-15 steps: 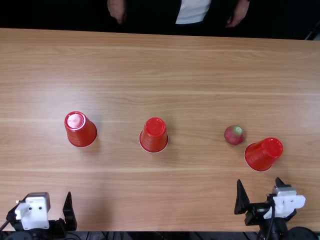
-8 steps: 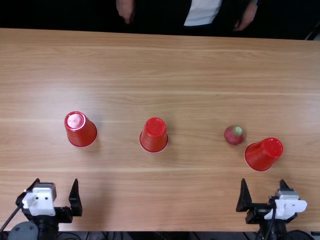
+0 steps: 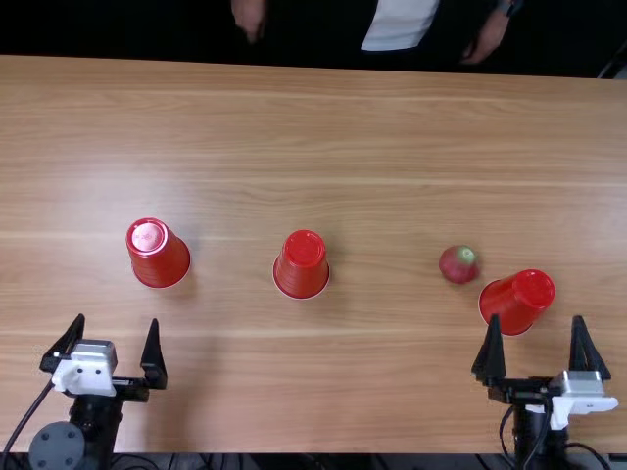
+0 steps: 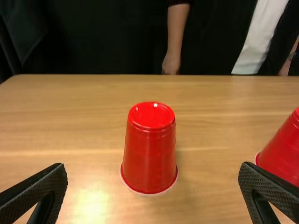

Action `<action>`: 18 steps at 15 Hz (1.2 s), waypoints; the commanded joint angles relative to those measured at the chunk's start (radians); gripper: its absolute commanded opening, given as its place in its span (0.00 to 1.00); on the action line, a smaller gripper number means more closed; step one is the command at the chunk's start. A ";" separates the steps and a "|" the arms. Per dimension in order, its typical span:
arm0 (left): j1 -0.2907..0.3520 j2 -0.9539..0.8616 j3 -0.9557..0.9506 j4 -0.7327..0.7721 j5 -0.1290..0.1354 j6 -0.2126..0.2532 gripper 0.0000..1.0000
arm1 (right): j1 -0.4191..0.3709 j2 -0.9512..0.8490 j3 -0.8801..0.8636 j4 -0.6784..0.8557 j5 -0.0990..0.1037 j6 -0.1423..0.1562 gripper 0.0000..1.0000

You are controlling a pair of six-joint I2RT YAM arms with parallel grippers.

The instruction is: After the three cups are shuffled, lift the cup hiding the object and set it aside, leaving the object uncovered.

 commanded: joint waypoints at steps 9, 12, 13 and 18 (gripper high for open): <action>-0.010 -0.005 -0.138 0.149 0.012 0.012 1.00 | -0.012 -0.012 -0.203 0.027 0.003 -0.002 1.00; -0.011 -0.005 -0.138 0.146 0.016 0.008 1.00 | -0.012 -0.012 -0.203 0.029 0.003 -0.001 1.00; -0.011 -0.005 -0.138 0.144 0.016 0.003 1.00 | -0.012 -0.012 -0.203 0.029 0.003 -0.002 1.00; -0.011 -0.005 -0.138 0.144 0.016 0.001 1.00 | -0.014 -0.012 -0.203 0.029 0.003 -0.004 1.00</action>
